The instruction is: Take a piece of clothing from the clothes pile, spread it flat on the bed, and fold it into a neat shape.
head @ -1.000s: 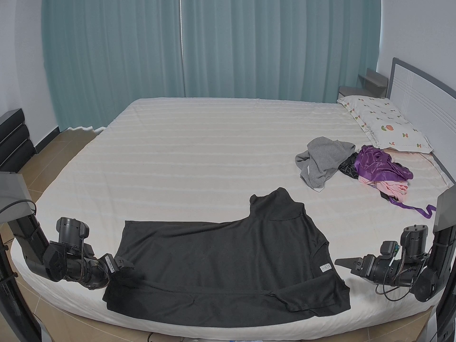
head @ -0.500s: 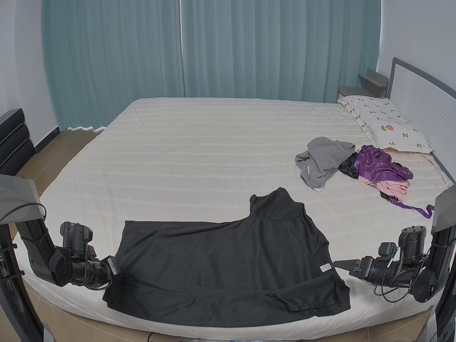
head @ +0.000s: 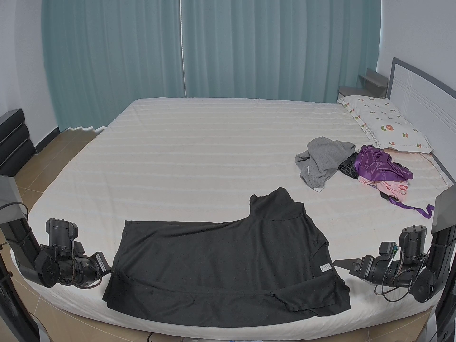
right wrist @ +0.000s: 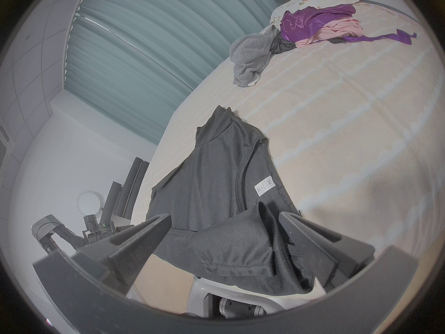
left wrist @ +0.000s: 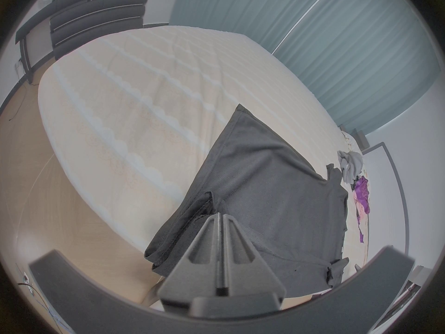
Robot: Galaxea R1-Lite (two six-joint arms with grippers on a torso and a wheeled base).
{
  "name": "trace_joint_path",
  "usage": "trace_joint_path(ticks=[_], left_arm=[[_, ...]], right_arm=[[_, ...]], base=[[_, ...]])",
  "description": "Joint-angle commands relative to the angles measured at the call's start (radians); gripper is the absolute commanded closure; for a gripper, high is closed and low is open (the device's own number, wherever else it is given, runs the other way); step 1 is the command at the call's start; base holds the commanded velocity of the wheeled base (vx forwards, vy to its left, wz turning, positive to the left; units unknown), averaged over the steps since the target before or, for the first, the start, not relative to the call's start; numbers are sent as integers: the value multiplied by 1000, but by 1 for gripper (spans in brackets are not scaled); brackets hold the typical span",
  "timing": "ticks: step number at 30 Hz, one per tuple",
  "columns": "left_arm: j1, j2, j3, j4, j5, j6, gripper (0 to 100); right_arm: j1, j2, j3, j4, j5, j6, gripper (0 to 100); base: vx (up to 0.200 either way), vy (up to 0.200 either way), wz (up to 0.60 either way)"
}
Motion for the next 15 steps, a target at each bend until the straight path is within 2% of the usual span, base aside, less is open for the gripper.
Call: trace_joint_path(ticks=[1,4,5,8,9,12,15], left_arm=[[10,11,5,-8,-37,15,100],[18,38,3,-22,-83,28,100],[21,54,5,-45,-118,38,0],[21,68,5,-63,-143,54,0],[21,98,6,-98,-175,97,0],[21,141,20,-152,-181,166,0],[21,163,22,-193,-181,181,0]], right_arm=[[4,1,18,0,1,0,0],[5,1,18,0,1,0,0],[5,2,18,0,1,1,0],[5,2,18,0,1,1,0],[7,1,18,0,2,3,0],[7,2,18,0,2,3,0],[7,2,18,0,2,4,0]], base=[[0,0,0],[0,0,0],[0,0,0],[0,0,0],[0,0,0],[0,0,0],[0,0,0]])
